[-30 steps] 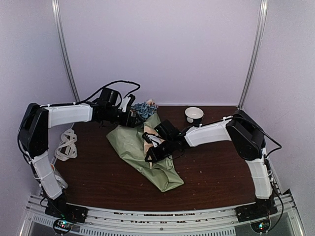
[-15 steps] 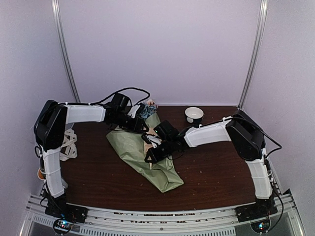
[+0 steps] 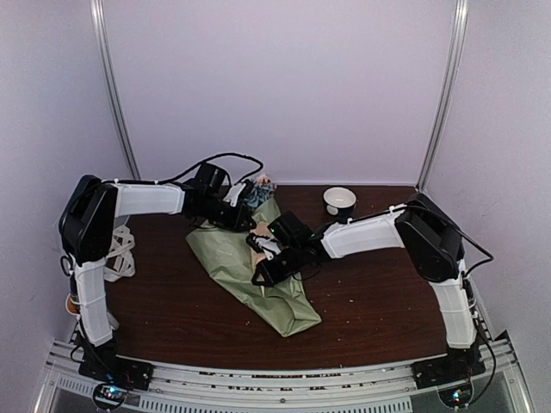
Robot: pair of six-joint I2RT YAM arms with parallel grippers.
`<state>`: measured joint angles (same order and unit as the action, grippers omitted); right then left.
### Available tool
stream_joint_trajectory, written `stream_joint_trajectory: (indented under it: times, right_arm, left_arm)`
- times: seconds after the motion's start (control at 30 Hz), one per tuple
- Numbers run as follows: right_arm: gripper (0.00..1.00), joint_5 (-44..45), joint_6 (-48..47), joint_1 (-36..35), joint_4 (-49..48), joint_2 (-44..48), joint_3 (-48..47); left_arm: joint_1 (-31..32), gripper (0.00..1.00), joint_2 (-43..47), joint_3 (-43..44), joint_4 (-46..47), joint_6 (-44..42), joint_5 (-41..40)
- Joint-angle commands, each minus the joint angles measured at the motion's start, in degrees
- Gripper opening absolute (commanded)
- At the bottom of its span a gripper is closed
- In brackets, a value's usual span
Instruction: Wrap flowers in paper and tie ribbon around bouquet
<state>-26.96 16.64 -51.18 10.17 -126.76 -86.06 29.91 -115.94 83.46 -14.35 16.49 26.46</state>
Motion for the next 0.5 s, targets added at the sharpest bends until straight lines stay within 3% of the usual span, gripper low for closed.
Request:
stream_joint_trajectory:
  times: [0.0,0.2,0.47]
  right_arm:
    - [0.2,1.81,-1.27,-0.51,5.07,0.19,1.64]
    - [0.4,-4.25,-2.87,-0.52,4.19,7.18,3.71]
    - [0.53,-17.11,-3.82,0.74,-0.55,22.48,10.88]
  left_arm:
    - [-1.52,0.0,3.14,-2.55,2.38,-2.08,-3.62]
    - [-1.69,0.0,2.54,-6.86,5.63,-4.91,-5.34]
    - [-2.57,0.0,2.33,-13.4,12.06,-4.94,-5.66]
